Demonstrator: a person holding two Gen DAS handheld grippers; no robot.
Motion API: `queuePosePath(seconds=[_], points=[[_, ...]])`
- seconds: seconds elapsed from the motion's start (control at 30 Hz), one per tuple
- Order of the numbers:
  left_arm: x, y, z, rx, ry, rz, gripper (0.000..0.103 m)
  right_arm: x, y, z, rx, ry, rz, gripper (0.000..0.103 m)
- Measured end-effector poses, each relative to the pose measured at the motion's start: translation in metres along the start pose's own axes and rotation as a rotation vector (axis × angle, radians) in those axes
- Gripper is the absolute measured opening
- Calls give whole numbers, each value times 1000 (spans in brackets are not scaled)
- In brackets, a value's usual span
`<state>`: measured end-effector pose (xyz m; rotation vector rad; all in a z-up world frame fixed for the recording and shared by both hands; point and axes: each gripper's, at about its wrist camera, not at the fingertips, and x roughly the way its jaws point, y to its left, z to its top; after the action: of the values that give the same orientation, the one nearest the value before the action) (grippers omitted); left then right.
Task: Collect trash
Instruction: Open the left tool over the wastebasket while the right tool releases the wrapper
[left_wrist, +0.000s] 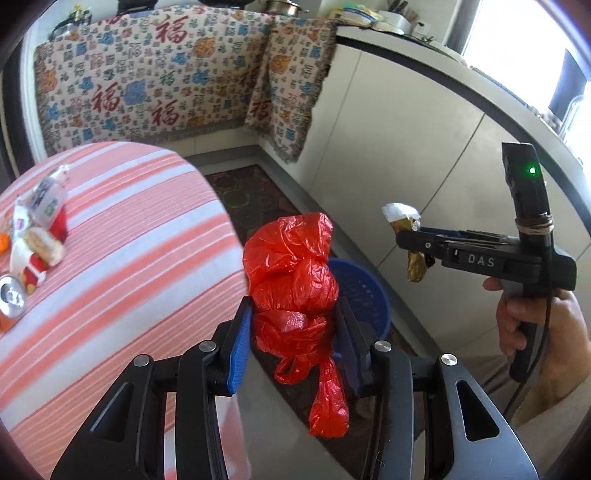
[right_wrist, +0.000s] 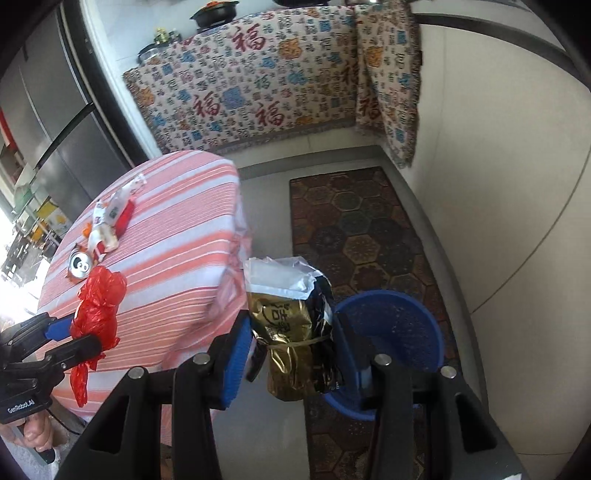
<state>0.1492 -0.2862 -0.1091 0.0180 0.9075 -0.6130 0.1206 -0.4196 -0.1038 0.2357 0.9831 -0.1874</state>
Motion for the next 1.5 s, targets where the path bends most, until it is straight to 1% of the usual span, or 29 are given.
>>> queuePosePath(seconds=[0.17,0.3,0.4,0.57,0.67,0.97,1.17,1.23,1.27,1.3,1.33,1.37,1.5], points=[[39,-39,17,24,27,-63,43,7,-54,-2,86,-16,-60,45],[65,-59,27,38,32,-80,44,16,-89,-5,141,-30,-92,45],[86,-69,33,40,42,-82,44,25,-107,-9,174,-34,-92,45],[108,-82,33,51,58,-94,44,35,-126,-14,220,-27,-69,45],[119,-86,32,61,71,-89,44,40,-137,-14,243,-22,-54,45],[148,-92,34,65,101,-77,44,43,-154,-14,314,-29,-46,47],[165,-100,34,105,114,-82,45,46,-160,-10,347,-36,-32,47],[169,-101,33,114,113,-80,50,46,-163,-9,360,-42,-32,49],[171,-102,33,118,112,-87,57,47,-165,-9,369,-45,-30,50],[173,-103,33,122,111,-90,66,47,-167,-9,376,-47,-27,51],[174,-104,34,126,106,-86,71,48,-167,-9,383,-48,-23,57],[175,-105,34,129,95,-81,77,48,-169,-9,389,-51,-21,60],[171,-104,37,122,78,-84,79,45,-171,-8,397,-64,-23,60]])
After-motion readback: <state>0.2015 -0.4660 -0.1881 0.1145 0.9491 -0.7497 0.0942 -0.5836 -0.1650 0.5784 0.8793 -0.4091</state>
